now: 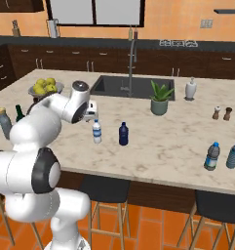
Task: Move the plastic bottles in the middle to the plastics group, and the glass bottles in the middle to the glass group.
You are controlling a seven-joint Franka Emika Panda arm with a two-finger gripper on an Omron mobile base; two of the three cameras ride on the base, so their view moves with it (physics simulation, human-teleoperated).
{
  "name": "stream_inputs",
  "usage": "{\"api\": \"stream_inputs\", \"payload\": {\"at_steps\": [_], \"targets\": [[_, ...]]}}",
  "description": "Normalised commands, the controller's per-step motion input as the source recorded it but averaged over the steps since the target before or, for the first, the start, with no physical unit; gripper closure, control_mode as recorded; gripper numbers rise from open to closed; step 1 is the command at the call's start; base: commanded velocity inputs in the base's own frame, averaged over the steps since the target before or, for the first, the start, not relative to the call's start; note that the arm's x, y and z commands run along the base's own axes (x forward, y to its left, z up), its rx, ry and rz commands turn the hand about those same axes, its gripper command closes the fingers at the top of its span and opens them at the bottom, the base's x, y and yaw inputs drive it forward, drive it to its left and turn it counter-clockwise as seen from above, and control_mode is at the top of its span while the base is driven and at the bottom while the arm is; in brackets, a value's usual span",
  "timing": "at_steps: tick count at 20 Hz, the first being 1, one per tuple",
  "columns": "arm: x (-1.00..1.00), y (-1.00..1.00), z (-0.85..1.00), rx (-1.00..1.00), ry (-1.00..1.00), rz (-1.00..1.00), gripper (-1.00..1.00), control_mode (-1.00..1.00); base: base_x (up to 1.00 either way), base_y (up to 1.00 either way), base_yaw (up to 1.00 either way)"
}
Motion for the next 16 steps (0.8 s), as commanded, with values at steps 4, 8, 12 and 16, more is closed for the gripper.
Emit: {"api": "stream_inputs", "payload": {"at_steps": [4, 8, 12, 16], "targets": [[0.46, -0.76, 0.00, -0.09, 0.16, -0.22, -1.00, -1.00, 0.00, 0.00, 0.00], [0.30, -0.40, 0.00, -0.07, 0.10, -0.21, -1.00, -1.00, 0.00, 0.00, 0.00], [0.11, -0.46, -0.21, 0.00, 0.00, -0.11, -1.00, -1.00, 0.00, 0.00, 0.00], [0.00, 0.11, -0.30, 0.00, 0.02, 0.00, -1.00, -1.00, 0.00, 0.00, 0.00]]}}
